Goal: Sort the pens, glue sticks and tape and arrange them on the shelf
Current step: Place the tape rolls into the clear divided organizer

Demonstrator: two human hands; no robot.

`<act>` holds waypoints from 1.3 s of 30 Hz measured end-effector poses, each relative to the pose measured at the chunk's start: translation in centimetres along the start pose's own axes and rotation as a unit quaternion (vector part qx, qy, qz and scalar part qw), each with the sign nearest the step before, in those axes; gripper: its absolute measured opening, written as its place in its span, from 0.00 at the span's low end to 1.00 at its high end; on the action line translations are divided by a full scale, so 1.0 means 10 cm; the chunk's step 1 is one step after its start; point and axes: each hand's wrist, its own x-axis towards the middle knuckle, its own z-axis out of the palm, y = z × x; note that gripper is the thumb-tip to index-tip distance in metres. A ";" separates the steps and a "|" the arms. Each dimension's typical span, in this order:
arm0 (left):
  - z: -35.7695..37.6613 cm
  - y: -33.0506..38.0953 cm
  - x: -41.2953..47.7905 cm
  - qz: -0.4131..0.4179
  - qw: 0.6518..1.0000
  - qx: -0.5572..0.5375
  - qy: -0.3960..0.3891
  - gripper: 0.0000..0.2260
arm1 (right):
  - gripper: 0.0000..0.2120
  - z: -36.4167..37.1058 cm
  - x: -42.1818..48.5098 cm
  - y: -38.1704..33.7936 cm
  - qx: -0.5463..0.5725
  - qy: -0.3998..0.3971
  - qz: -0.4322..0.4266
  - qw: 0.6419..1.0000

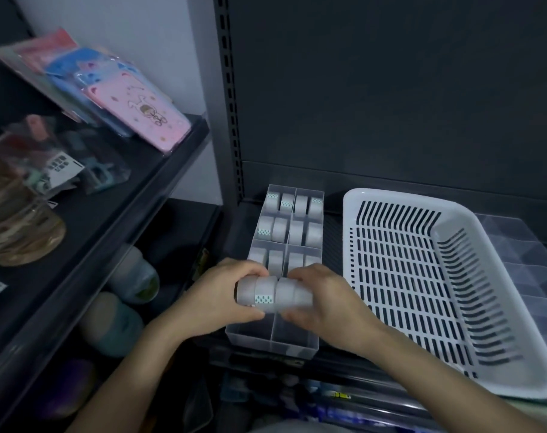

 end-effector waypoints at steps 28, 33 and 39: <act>0.09 -0.05 0.08 0.054 0.998 0.002 0.023 0.22 | 0.26 0.01 -0.15 0.02 -0.101 0.032 -0.001 0.994; 0.33 0.38 0.31 0.070 0.995 -0.006 0.064 0.20 | 0.20 -0.28 -0.27 0.36 -0.123 0.126 0.062 0.982; 0.75 0.95 0.66 0.026 0.998 0.027 0.059 0.29 | 0.18 -0.77 -0.65 1.07 -0.162 0.182 0.206 0.948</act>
